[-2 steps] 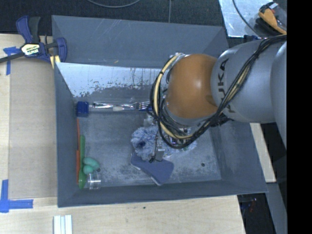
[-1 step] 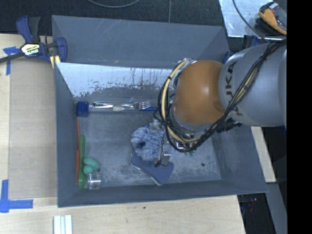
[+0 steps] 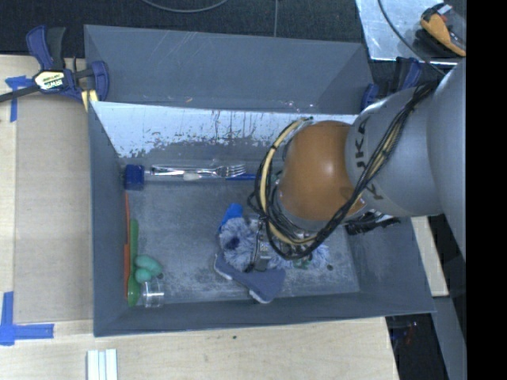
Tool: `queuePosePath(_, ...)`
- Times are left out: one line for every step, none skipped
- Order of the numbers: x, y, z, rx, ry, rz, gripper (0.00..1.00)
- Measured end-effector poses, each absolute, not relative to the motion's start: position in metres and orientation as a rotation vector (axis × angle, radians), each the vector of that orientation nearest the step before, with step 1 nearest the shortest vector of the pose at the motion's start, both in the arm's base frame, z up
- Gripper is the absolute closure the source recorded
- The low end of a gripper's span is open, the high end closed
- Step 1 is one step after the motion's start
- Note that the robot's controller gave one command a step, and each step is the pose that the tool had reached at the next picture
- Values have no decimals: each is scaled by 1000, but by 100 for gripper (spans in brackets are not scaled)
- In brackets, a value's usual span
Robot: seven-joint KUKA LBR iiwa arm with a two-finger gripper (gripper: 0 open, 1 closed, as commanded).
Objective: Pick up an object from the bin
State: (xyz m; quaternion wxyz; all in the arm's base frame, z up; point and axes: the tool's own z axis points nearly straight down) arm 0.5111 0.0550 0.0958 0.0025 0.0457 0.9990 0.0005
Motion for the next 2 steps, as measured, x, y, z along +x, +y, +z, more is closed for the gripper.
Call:
queuePosePath(511, 55, 96, 144, 3133, 2, 100)
queuePosePath(513, 63, 197, 147, 3129, 3, 100)
